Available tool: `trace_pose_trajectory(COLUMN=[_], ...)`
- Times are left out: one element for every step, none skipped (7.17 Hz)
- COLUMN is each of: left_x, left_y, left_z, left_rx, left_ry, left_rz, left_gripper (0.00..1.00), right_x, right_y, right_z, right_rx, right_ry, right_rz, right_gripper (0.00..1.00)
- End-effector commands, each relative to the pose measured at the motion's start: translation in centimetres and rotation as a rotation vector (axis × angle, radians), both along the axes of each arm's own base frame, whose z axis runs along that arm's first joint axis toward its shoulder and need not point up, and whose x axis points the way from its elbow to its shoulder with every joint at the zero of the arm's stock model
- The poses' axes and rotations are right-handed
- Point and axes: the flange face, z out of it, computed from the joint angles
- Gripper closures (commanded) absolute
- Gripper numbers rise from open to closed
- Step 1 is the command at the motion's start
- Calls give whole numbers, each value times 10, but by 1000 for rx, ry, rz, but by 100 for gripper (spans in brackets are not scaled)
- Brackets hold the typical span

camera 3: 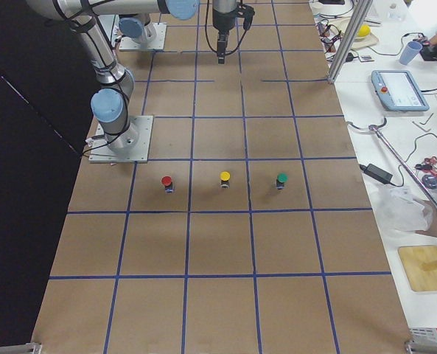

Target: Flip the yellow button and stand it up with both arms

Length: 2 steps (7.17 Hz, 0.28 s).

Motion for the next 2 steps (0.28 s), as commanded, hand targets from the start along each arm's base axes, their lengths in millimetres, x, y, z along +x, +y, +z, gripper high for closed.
trace_pose_trajectory(left_x=[1, 0], left_y=[0, 1], left_z=[0, -1], left_rx=[5, 16], left_ry=[-1, -2], left_rz=[5, 4], left_gripper=[0, 0], right_x=[-1, -1], right_y=[3, 2], right_z=[-6, -6], right_rx=[10, 7], right_ry=[1, 1], right_rz=[-6, -6], right_gripper=[0, 0])
